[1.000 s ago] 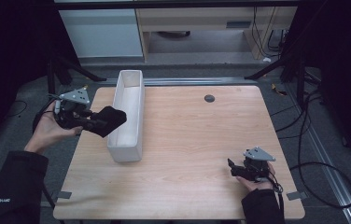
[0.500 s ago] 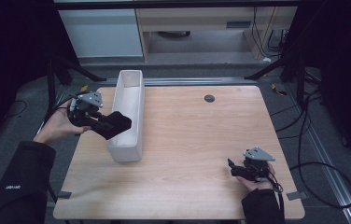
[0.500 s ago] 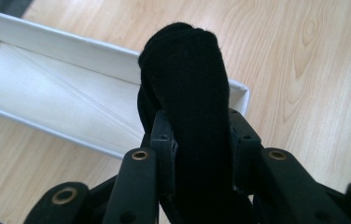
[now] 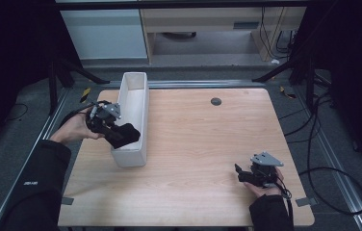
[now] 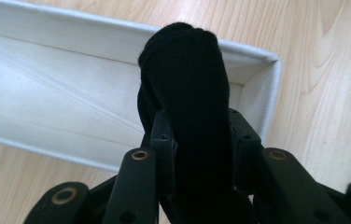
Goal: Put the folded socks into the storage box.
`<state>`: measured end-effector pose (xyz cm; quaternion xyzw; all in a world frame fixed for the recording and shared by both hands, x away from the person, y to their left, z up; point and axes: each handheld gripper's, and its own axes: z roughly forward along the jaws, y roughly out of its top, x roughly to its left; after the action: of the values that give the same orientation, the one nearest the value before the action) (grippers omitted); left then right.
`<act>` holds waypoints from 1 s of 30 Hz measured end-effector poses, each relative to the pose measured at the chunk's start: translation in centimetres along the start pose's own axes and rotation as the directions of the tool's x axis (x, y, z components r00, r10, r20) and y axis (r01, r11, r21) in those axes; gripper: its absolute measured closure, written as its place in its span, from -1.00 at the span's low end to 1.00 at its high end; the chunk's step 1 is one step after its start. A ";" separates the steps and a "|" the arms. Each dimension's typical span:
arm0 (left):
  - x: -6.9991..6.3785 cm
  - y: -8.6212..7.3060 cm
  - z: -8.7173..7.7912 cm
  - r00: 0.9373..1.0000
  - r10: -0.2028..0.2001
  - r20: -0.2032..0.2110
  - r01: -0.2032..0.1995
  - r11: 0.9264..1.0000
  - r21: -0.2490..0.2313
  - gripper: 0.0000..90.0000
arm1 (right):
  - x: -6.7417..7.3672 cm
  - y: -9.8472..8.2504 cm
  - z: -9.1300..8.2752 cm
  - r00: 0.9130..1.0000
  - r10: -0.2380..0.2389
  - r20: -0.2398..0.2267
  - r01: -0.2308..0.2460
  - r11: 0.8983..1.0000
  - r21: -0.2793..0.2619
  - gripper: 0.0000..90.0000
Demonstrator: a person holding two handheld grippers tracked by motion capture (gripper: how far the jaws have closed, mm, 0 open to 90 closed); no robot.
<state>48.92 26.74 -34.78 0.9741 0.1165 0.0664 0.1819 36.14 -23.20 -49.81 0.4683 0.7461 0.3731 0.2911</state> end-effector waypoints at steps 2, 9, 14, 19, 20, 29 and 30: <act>-0.1 0.0 0.7 1.000 0.014 0.011 -0.014 1.000 0.010 0.51 | 0.0 0.0 0.0 1.000 0.000 -0.002 0.000 1.000 0.002 -0.61; -0.2 -0.3 2.5 0.999 0.035 0.032 -0.037 0.998 0.047 0.51 | 0.1 0.0 0.1 1.000 -0.008 -0.004 0.008 1.000 0.005 -0.61; -0.6 -0.3 3.5 0.998 0.044 0.048 -0.047 0.997 0.065 0.51 | 0.1 -0.1 0.2 1.000 -0.011 -0.005 0.011 1.000 0.008 -0.61; -0.7 -0.2 4.9 0.997 0.054 0.056 -0.059 0.994 0.093 0.51 | 0.2 -0.1 0.2 1.000 -0.011 -0.007 0.011 1.000 0.010 -0.61; -0.7 -0.1 5.4 0.996 0.061 0.057 -0.067 0.992 0.107 0.51 | 0.2 -0.1 0.2 1.000 -0.010 -0.008 0.011 1.000 0.009 -0.61; -0.5 -0.2 6.8 0.996 0.052 0.073 -0.061 0.991 0.123 0.49 | 0.2 -0.1 0.2 1.000 -0.011 -0.014 0.011 1.000 0.013 -0.61; -0.5 -0.2 6.8 0.996 0.052 0.073 -0.061 0.991 0.123 0.48 | 0.2 -0.1 0.3 1.000 -0.016 -0.012 0.016 1.000 0.015 -0.61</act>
<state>49.51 24.49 -41.15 0.9883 0.0862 0.0300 0.1225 36.22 -22.95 -50.05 0.4622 0.7543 0.3681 0.2862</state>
